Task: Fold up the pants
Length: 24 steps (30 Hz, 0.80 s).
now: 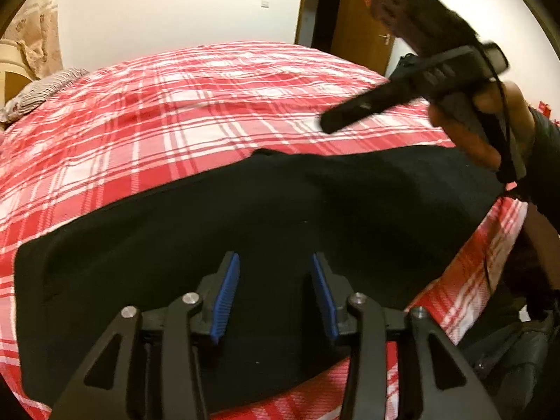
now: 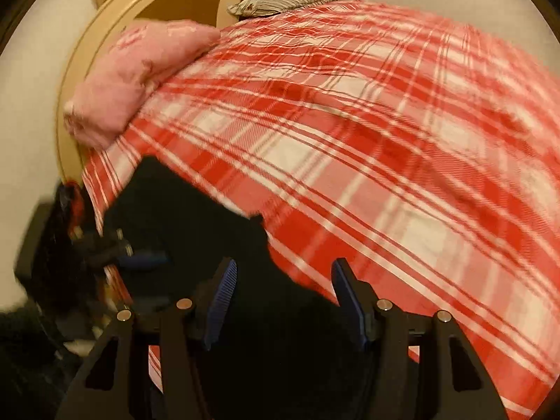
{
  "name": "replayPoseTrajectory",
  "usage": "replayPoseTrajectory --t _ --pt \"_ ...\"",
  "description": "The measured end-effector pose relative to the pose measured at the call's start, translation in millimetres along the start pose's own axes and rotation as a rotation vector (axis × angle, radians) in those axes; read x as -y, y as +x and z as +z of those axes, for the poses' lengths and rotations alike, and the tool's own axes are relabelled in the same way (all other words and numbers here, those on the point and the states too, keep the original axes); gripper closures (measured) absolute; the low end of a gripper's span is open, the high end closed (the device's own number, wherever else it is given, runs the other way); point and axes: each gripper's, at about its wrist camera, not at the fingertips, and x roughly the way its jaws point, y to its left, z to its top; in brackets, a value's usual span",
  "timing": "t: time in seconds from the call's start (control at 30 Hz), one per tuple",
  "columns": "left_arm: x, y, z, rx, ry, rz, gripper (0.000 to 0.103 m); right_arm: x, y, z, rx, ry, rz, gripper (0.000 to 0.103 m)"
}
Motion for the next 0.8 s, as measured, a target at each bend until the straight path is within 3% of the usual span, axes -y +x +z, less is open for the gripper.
replayPoseTrajectory --t 0.27,0.37,0.4,0.43,0.5,0.63,0.8 --pt "-2 -2 -5 -0.001 0.054 0.112 0.058 23 52 4 -0.033 0.351 0.259 0.048" --pt "-2 -2 -7 -0.005 0.059 0.131 0.054 30 59 0 -0.029 0.434 0.307 0.07" --pt "-2 -2 -6 -0.008 0.056 0.134 0.054 31 59 -2 -0.022 0.457 0.314 0.083" --pt "-3 -2 -6 -0.009 0.051 0.135 0.053 30 58 -3 -0.013 0.461 0.308 0.092" --pt "-4 -2 -5 -0.015 0.042 0.136 0.052 28 51 -5 0.018 0.452 0.306 0.098" --pt "-4 0 -3 -0.03 0.043 0.142 0.042 18 29 1 0.096 0.406 0.262 0.1" --pt "-2 2 -3 -0.037 0.047 0.145 0.037 27 47 4 0.045 0.411 0.161 0.102"
